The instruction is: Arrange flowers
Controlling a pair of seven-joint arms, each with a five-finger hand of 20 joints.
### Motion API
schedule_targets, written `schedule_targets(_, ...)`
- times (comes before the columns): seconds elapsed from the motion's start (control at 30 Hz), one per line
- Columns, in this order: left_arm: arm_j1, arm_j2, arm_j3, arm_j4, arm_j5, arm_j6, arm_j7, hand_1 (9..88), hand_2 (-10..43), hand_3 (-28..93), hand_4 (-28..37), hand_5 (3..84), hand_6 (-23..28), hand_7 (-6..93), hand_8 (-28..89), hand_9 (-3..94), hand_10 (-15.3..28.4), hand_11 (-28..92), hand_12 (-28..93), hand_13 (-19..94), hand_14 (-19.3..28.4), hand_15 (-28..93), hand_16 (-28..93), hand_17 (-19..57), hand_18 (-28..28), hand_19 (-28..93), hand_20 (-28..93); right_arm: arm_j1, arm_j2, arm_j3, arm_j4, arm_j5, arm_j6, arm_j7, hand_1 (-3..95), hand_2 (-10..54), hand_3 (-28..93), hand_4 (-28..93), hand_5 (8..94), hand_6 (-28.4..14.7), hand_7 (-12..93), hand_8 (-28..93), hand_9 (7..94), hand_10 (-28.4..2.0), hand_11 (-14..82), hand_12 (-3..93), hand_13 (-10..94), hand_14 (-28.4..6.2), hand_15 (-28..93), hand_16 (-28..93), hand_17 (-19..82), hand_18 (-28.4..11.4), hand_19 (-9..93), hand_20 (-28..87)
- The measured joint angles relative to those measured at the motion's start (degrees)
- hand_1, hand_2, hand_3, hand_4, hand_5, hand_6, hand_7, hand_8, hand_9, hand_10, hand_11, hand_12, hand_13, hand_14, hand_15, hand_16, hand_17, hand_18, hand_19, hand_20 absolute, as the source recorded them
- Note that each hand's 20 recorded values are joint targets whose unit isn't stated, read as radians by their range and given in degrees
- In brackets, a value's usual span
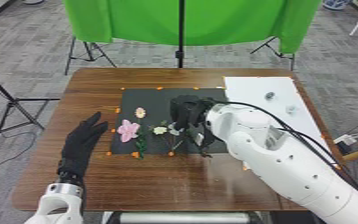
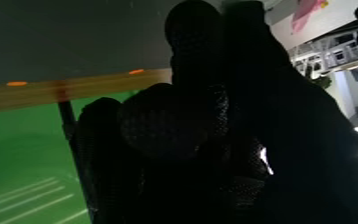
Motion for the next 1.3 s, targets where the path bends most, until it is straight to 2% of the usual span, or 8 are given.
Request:
schedule_targets(0.4,-0.08,0.09,0.01,0.04,0.0,-0.41,-0.22,18.0,1.7,65,-28.3,40.2,4.9,3.2,-5,44.1,13.9,13,12,32,13.7,9,1,5.3,10.2,1,16,-0.66,-0.26,0.91,0.37,-0.98,-0.71,-0.22,64.0,-9.5,41,-8,71.1,-1.9,19,9,85.7,-11.4,23.5,38.9,87,-2.3,61,36,65,-10.1,93,55)
schedule_targets(0.57,-0.09,0.1,0.01,0.04,0.02,-0.45,-0.22,18.0,1.5,65,-28.3,40.6,5.2,3.4,-5,44.6,14.2,14,12,32,13.9,9,1,5.4,10.2,1,16,-0.68,-0.39,1.85,0.38,-1.09,-2.92,-0.07,63.1,-9.5,36,-4,68.6,-1.9,18,8,83.9,-11.8,29.9,36.0,87,-2.4,62,36,65,-10.3,93,56)
schedule_targets(0.7,-0.09,0.1,0.01,0.03,0.03,-0.46,-0.21,17.9,1.6,65,-28.3,40.6,5.2,3.6,-5,44.6,14.1,14,12,32,13.9,9,1,5.4,10.2,1,16,-0.62,-0.4,2.43,0.39,-1.23,-4.22,0.06,57.3,-9.5,45,-8,66.8,-1.8,17,2,82.5,-12.3,34.9,30.3,87,-2.3,62,36,65,-10.3,93,56)
schedule_targets(0.8,-0.09,0.09,0.01,0.03,0.06,-0.49,-0.21,17.9,1.5,65,-28.3,40.5,5.0,3.7,-5,44.6,14.0,14,12,32,13.8,9,1,5.4,10.2,1,16,-0.61,-0.41,3.19,0.39,-1.22,-4.89,0.22,51.5,-9.5,53,-12,66.4,-1.6,18,-8,81.9,-12.8,36.8,27.2,87,-2.6,62,36,65,-10.4,93,56)
schedule_targets(1.0,-0.09,0.03,0.01,0.02,0.1,-0.49,-0.15,18.0,1.6,64,-28.3,40.2,4.6,3.8,-5,44.4,13.4,14,12,32,13.5,9,1,5.4,10.3,1,16,-1.05,-0.01,8.33,-1.19,-0.43,-5.07,1.51,43.1,-9.5,62,-15,66.9,-1.0,18,-8,79.7,-13.6,30.1,25.3,85,-4.4,62,35,62,-11.6,93,57)
schedule_targets(1.07,-0.09,0.03,0.01,0.02,0.12,-0.49,-0.15,18.0,1.5,64,-28.3,40.1,4.5,3.8,-5,44.4,13.4,14,12,32,13.2,9,1,5.4,10.2,1,16,-1.78,0.57,11.69,-2.46,-0.5,-2.5,2.72,39.4,-9.5,62,-15,65.4,-1.3,17,-8,75.7,-14.9,24.5,24.0,83,-5.8,62,35,61,-12.4,93,57)
schedule_targets(1.23,-0.04,0.0,-0.04,-0.02,0.14,-0.47,-0.14,17.9,1.3,65,-28.3,39.9,4.3,3.7,-5,44.3,13.3,14,12,32,13.1,9,0,5.3,10.2,1,16,-3.44,2.79,20.22,-1.56,-7.54,12.48,7.83,34.4,-9.5,61,-13,54.7,-3.5,11,-6,60.6,-19.1,10.1,20.5,75,-9.5,62,34,55,-15.7,93,55)
schedule_targets(1.3,0.05,0.0,-0.1,-0.04,0.14,-0.47,-0.13,17.9,1.4,65,-28.3,39.9,4.3,3.7,-5,44.3,13.3,13,12,32,13.1,9,0,5.3,10.2,1,16,-3.77,3.33,24.6,0.86,-14.92,13.65,10.0,34.0,-9.5,60,-13,52.8,-3.0,9,-6,59.1,-19.6,8.3,19.9,75,-9.8,62,34,54,-15.9,93,54)
